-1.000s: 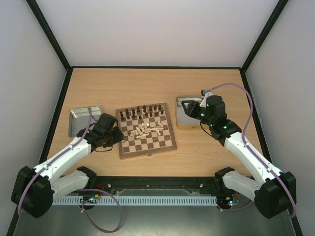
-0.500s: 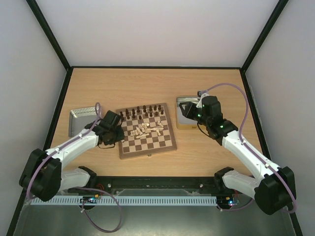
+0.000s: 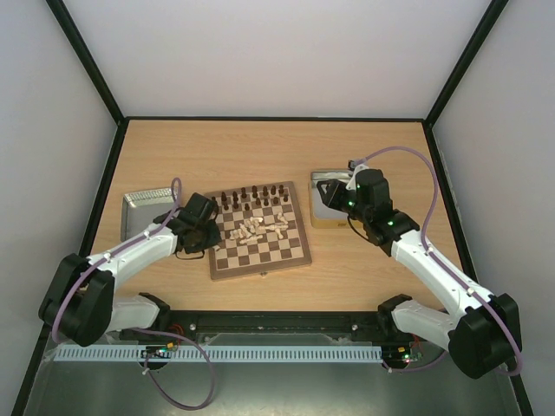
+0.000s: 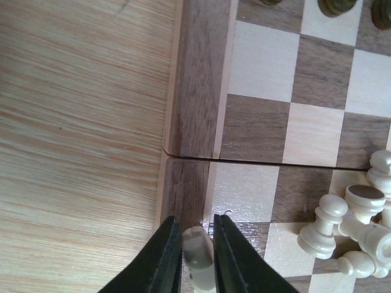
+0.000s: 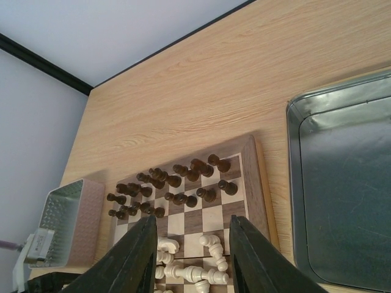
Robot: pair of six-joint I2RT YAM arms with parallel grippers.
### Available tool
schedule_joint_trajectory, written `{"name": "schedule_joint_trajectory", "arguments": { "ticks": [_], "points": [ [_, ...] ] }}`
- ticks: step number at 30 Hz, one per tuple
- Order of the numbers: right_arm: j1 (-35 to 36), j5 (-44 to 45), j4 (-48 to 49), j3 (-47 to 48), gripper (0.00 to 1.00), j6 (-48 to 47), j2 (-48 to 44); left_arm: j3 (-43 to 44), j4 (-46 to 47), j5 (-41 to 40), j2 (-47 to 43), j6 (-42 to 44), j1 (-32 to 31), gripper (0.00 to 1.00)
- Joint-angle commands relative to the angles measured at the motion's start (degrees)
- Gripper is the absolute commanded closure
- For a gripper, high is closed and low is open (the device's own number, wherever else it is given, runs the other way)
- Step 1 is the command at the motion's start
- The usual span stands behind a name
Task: Set up the chess pieces on the board
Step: Pick up the chess piece from the chessboard.
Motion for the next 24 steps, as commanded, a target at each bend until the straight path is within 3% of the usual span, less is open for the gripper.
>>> {"name": "schedule_joint_trajectory", "arguments": {
  "ticks": [1, 5, 9, 17, 24],
  "points": [
    [0.4, 1.1, 1.6, -0.2, 0.67, -0.3, -0.3, 0.8, 0.0, -0.1, -0.1, 0.5, -0.1, 0.86],
    [0.4, 1.3, 1.8, -0.4, 0.68, 0.0, -0.4, -0.4, 1.3, 0.3, -2.1, 1.0, -0.5, 0.90],
    [0.4, 1.4, 2.2, -0.7, 0.68, 0.2, -0.3, -1.5, 3.3, -4.8, -6.7, 0.1, -5.4, 0.91],
    [0.4, 1.3, 3.7, -1.5, 0.69, 1.6, 0.7, -10.3, 13.0, -29.5, -17.0, -4.4, -24.1, 0.90],
    [0.4, 0.6, 4.8, -1.9, 0.70, 2.6, 1.7, -18.2, 21.4, -46.9, -15.5, -8.1, -37.7, 0.91]
  ]
}}
